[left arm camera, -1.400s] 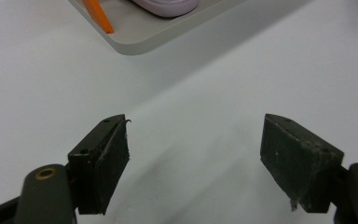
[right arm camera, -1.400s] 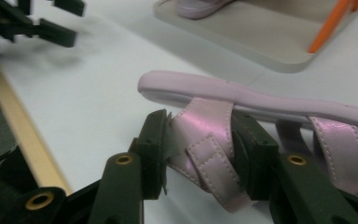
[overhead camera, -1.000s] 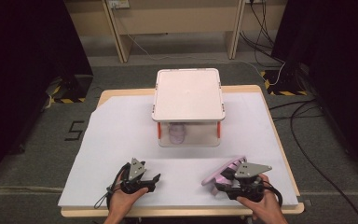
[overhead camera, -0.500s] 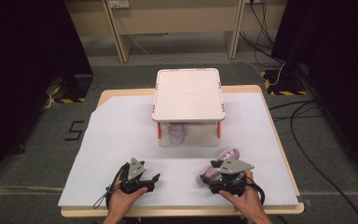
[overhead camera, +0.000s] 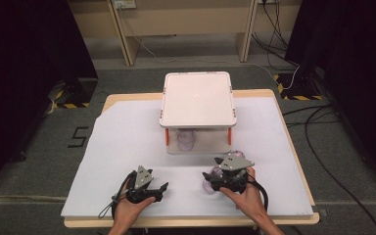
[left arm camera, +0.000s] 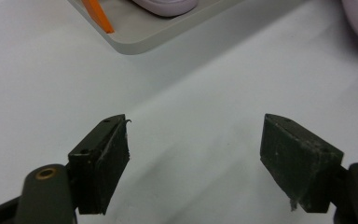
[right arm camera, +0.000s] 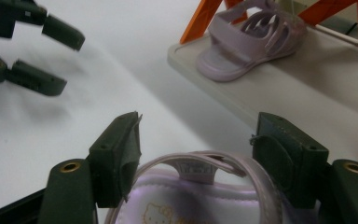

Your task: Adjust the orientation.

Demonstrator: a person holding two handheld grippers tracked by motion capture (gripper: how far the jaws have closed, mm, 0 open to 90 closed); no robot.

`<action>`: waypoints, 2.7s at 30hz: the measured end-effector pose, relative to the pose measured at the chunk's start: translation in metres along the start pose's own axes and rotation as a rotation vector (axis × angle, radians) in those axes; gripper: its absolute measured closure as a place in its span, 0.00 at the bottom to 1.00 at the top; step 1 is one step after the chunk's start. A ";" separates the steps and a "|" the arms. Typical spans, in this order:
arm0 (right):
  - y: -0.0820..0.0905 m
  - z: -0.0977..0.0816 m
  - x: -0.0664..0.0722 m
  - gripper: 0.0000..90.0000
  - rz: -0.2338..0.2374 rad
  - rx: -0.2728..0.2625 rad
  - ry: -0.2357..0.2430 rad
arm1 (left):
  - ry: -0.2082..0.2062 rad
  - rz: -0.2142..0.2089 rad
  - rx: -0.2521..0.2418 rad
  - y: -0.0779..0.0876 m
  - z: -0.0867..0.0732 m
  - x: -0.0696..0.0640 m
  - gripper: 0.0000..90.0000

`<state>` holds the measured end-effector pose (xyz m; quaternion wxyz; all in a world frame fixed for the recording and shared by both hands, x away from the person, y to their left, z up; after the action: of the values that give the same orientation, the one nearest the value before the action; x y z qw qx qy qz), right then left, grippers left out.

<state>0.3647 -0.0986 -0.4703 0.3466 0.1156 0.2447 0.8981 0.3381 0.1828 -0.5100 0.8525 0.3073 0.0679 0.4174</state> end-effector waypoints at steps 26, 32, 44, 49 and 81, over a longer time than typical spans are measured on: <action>0.001 -0.009 0.033 0.68 0.043 0.041 0.033 | -0.008 -0.002 0.004 0.000 0.000 -0.001 0.26; 0.005 -0.016 0.028 0.89 0.040 0.088 0.086 | -0.006 -0.003 0.002 0.000 0.000 0.000 0.26; 0.055 -0.039 0.017 0.87 0.087 0.133 0.117 | -0.001 0.000 -0.002 0.001 0.000 0.000 0.26; 0.078 -0.052 0.004 0.83 0.070 0.135 0.088 | -0.007 -0.001 0.003 0.000 0.000 0.000 0.26; 0.063 -0.030 0.000 0.39 -0.075 0.042 -0.011 | -0.001 0.002 0.010 -0.001 -0.001 0.002 0.26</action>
<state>0.3177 -0.1495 -0.4630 0.3789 0.1186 0.2659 0.8785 0.3404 0.1843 -0.5110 0.8506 0.3118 0.0694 0.4177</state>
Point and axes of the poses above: each handheld gripper's, and its own axes: y roughly backward along the jaws, z roughly out of its top, x roughly to its left, the point moved 3 cm from there along -y, roughly forward along the jaws, and after that the axes turned 6 degrees about -y, right-handed, at the moved point
